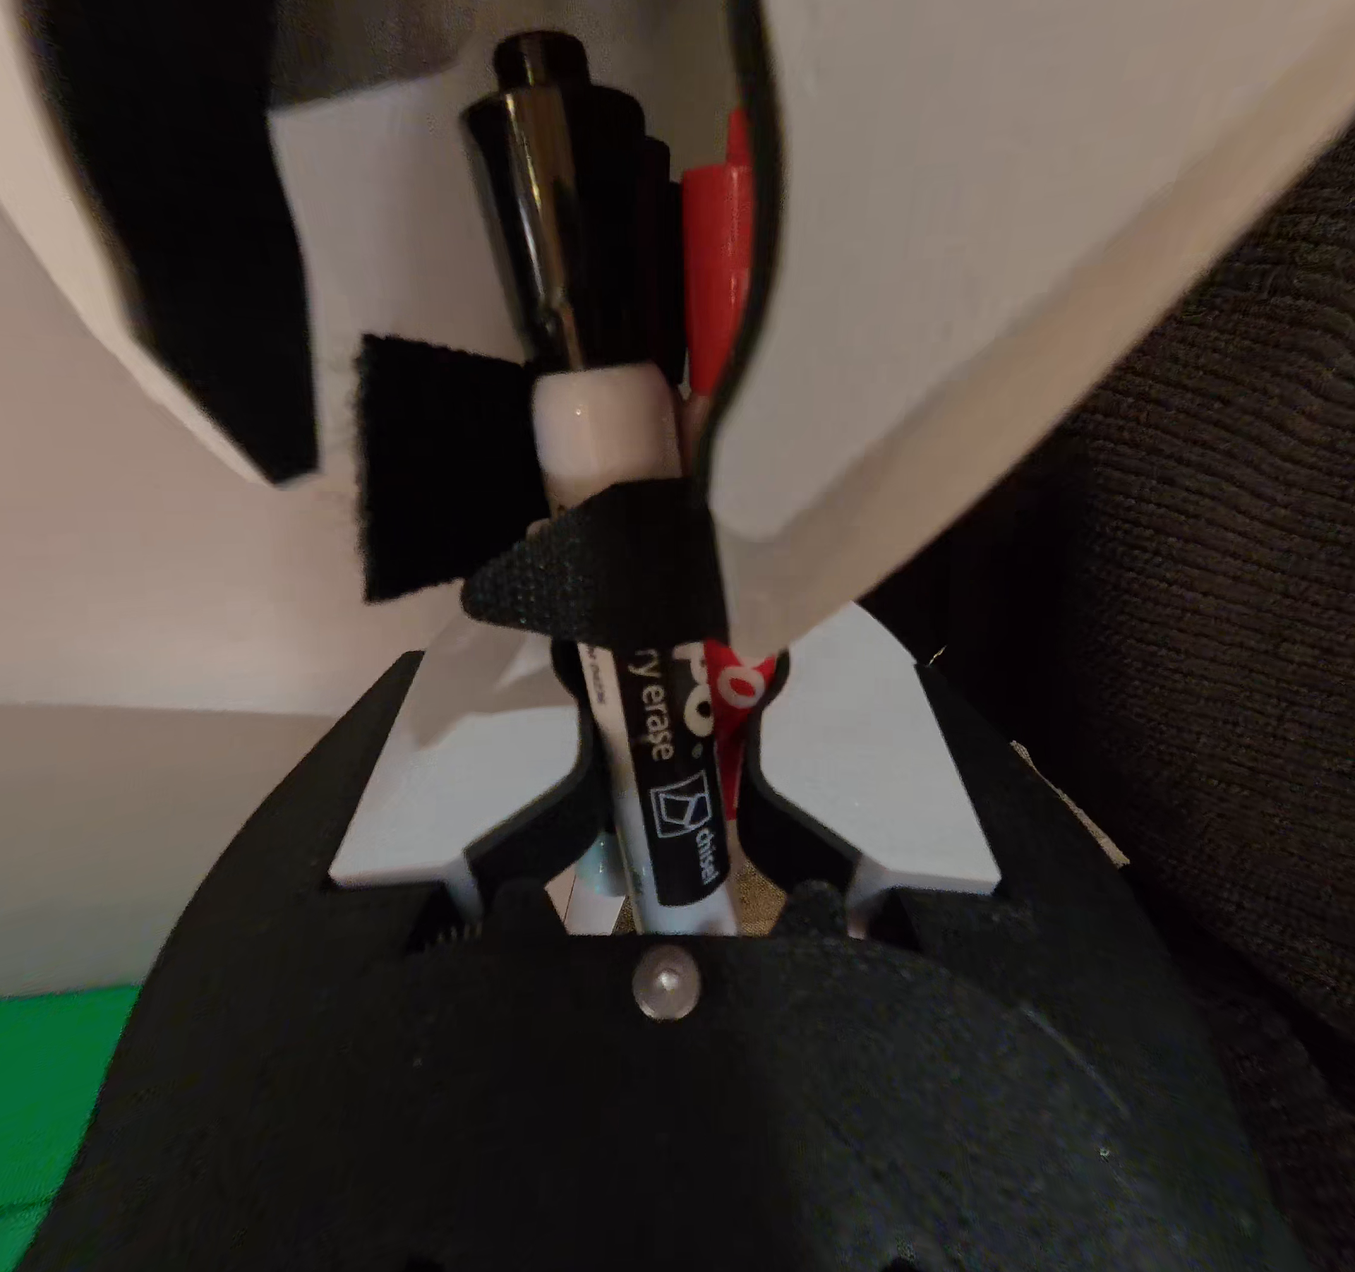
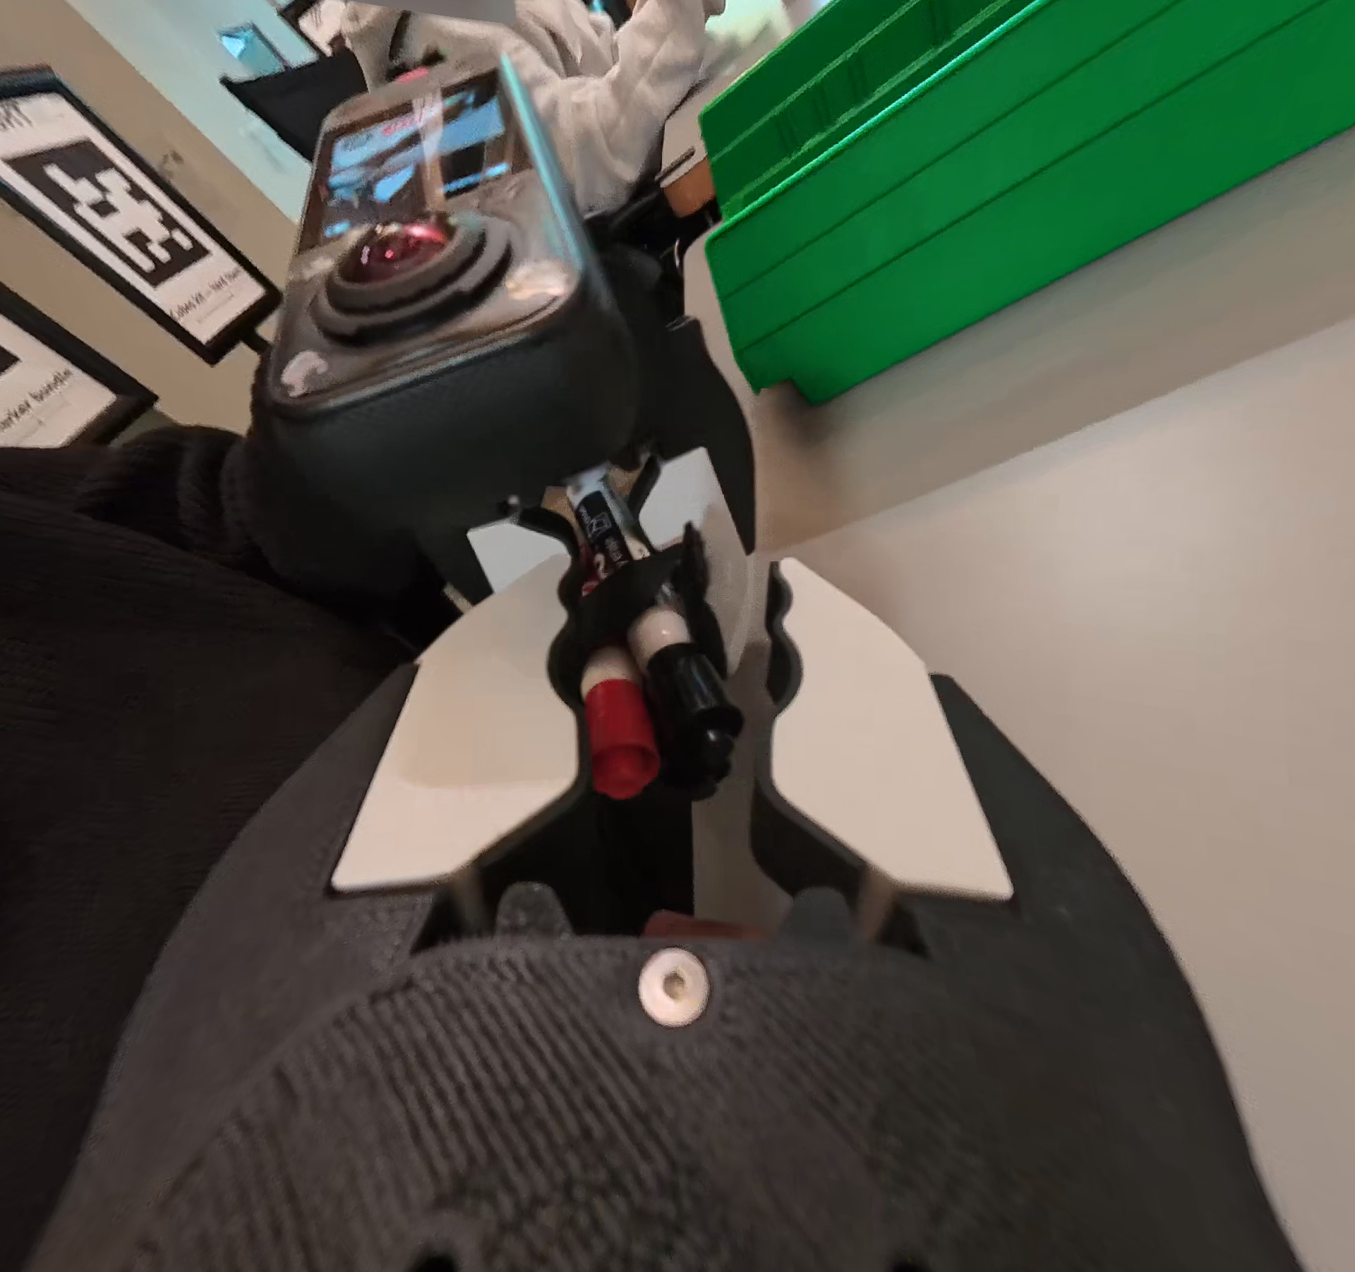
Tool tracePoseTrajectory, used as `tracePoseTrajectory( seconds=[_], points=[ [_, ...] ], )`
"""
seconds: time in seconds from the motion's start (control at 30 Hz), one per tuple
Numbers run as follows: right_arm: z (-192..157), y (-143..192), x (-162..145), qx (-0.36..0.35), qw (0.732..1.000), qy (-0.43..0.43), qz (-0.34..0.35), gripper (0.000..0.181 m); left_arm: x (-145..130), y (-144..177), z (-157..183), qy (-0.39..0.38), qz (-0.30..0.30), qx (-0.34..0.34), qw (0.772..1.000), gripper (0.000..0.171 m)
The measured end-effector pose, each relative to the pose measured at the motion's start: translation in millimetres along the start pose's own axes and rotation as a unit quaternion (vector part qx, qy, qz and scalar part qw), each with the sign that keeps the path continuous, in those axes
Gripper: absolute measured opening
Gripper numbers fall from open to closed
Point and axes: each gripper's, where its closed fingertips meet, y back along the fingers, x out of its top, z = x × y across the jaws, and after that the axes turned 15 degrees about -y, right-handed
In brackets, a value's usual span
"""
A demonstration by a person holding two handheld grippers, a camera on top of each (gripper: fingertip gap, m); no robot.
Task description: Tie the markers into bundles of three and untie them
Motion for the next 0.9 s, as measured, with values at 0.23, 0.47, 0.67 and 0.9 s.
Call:
tracePoseTrajectory(
  seconds=[0.23, 0.47, 0.67, 0.9],
  points=[
    [11, 18, 16, -0.019, 0.995, -0.077, 0.056, 0.064, -7, 4, -7, 0.018, 0.006, 0.008, 1.0, 0.043],
    [7, -4, 4, -0.058, 0.994, -0.079, 0.04, 0.083, -10, 5, -10, 0.028, 0.009, 0.013, 1.0, 0.043],
    [11, -21, -16, -0.08, 0.995, -0.066, -0.004, 0.069, -8, 7, -9, 0.025, 0.011, 0.016, 1.0, 0.043],
    [5, -20, -14, -0.055, 0.997, -0.054, -0.003, 0.047, -6, 6, -8, 0.022, 0.009, 0.015, 1.0, 0.043]
  ],
)
